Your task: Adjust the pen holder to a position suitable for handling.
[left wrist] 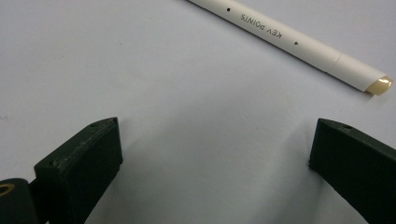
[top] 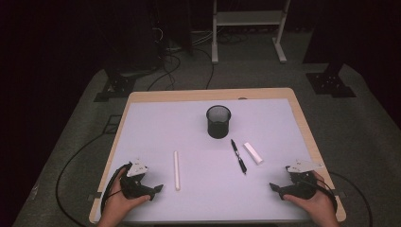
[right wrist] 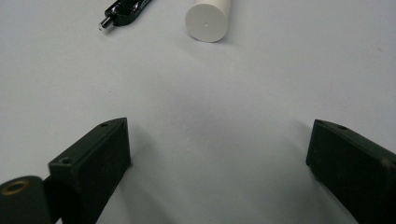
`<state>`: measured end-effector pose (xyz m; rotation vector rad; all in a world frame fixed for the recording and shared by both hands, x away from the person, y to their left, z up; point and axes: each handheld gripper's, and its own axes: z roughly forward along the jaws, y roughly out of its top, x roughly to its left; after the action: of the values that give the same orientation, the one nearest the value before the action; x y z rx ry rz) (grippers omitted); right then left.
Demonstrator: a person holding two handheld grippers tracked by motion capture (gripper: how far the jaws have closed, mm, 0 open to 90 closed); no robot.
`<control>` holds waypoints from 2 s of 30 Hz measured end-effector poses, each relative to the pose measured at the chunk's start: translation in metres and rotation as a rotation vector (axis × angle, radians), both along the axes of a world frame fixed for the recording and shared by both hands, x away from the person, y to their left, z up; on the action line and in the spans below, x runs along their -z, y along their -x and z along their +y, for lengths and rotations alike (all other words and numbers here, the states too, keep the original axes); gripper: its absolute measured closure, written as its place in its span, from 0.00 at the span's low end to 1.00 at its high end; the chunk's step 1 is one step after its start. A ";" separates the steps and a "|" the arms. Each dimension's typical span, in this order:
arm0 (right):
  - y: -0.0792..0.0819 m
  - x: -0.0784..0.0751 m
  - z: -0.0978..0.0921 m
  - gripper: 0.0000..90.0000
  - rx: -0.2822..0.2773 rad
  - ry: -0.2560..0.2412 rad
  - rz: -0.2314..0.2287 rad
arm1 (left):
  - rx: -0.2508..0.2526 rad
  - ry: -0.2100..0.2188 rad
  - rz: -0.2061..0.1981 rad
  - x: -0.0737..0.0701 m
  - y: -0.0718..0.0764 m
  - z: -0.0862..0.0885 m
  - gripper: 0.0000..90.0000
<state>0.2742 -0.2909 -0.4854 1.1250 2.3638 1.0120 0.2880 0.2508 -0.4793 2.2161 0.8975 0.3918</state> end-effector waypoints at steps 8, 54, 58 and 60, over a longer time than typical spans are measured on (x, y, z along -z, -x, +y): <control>0.000 -0.001 0.000 0.07 0.002 -0.004 0.003 | -0.001 0.003 -0.003 0.000 0.000 0.000 0.02; -0.012 -0.028 0.004 0.18 0.013 -0.128 -0.024 | -0.001 0.001 -0.001 0.000 0.000 0.000 0.02; -0.015 -0.033 0.006 0.18 0.010 -0.130 -0.032 | -0.001 0.000 -0.001 0.000 0.000 0.000 0.02; -0.016 -0.034 0.007 0.18 0.009 -0.132 -0.034 | 0.000 -0.001 -0.001 0.000 0.000 0.000 0.02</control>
<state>0.2903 -0.2839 -0.4513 1.1538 2.2917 1.1897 0.2879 0.2506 -0.4792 2.2160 0.8970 0.3937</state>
